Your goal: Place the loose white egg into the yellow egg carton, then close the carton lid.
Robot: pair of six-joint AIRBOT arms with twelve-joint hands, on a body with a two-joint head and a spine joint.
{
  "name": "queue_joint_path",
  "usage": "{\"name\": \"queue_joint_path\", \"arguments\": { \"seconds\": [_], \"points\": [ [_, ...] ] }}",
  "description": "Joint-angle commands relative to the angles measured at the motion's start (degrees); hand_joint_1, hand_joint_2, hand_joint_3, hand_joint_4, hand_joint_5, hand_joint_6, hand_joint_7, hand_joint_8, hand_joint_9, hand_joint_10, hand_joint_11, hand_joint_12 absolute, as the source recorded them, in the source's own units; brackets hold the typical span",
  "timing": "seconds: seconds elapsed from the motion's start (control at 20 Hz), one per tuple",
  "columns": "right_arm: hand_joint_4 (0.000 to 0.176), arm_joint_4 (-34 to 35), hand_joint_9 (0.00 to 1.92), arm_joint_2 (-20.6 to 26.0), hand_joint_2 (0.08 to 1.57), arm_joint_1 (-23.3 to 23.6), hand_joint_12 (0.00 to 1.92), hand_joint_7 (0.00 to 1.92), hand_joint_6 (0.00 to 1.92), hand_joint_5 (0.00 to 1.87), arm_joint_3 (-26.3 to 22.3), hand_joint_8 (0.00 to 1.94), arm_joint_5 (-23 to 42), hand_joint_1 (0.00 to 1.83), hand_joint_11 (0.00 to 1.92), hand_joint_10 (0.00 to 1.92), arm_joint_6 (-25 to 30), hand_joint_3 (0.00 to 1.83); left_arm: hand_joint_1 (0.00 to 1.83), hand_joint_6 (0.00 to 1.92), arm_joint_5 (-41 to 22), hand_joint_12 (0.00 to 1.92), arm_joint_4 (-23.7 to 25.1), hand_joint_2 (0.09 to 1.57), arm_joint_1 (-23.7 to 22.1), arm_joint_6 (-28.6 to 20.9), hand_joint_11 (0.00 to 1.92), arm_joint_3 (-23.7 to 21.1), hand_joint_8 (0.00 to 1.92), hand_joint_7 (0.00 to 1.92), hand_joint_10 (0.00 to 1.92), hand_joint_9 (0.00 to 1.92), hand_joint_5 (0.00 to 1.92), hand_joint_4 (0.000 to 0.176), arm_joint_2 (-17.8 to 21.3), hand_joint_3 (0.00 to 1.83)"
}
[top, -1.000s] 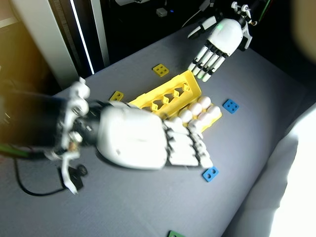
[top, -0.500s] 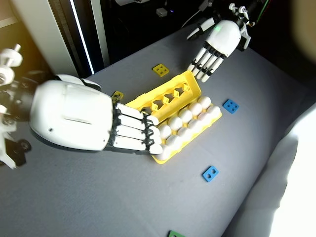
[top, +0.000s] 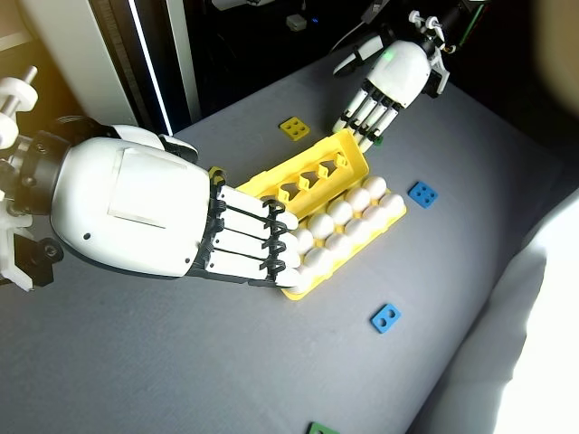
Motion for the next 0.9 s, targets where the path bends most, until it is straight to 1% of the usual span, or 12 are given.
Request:
{"name": "queue_joint_path", "arguments": {
  "seconds": [0.0,0.1,0.35,0.6,0.7,0.85],
  "points": [
    [0.000,2.4,0.00,1.2,0.94,0.5,0.00,0.05,0.02,0.07,0.0,0.01,0.6,0.20,0.00,0.00,0.0,0.01,0.00,0.01,-2.5,0.32,-3.3,1.19,0.2,0.1,0.00,-0.1,0.00,0.31,0.00,0.27,0.28,0.000,0.5,0.00],
    [0.000,2.4,0.00,1.6,0.93,0.5,0.00,0.04,0.01,0.06,0.0,0.00,0.6,0.23,0.00,0.00,0.0,0.00,0.00,0.00,-2.2,0.29,-3.3,1.19,0.3,0.3,0.00,-0.5,0.00,0.30,0.00,0.25,0.27,0.000,0.4,0.00],
    [0.000,2.4,0.01,2.4,0.93,0.7,0.00,0.06,0.01,0.08,0.0,0.01,-0.3,0.27,0.01,0.00,-0.2,0.00,0.00,0.00,-1.0,0.29,-3.9,1.20,0.6,0.9,0.00,-1.8,0.00,0.28,0.00,0.25,0.26,0.000,-0.1,0.00],
    [0.000,2.4,0.00,2.4,0.93,0.8,0.00,0.06,0.00,0.07,0.0,0.00,-0.5,0.25,0.00,0.00,-0.2,0.00,0.00,0.00,0.4,0.33,-4.8,1.20,1.0,1.4,0.00,-3.4,0.00,0.26,0.00,0.23,0.24,0.000,-0.4,0.00],
    [0.000,2.2,0.00,2.4,0.93,0.8,0.00,0.06,0.00,0.07,0.0,0.00,-0.8,0.21,0.00,0.00,-0.2,0.00,0.00,0.00,0.8,0.33,-5.4,1.20,1.0,1.4,0.00,-4.0,0.00,0.26,0.00,0.24,0.24,0.000,-0.4,0.00],
    [0.000,1.2,0.00,2.6,0.94,0.7,0.00,0.07,0.01,0.07,0.0,0.00,-1.3,0.23,0.00,0.00,-0.2,0.00,0.00,0.00,0.9,0.30,-5.8,1.20,0.5,1.3,0.00,-4.3,0.00,0.27,0.00,0.24,0.23,0.000,-0.3,0.00]
  ]
}}
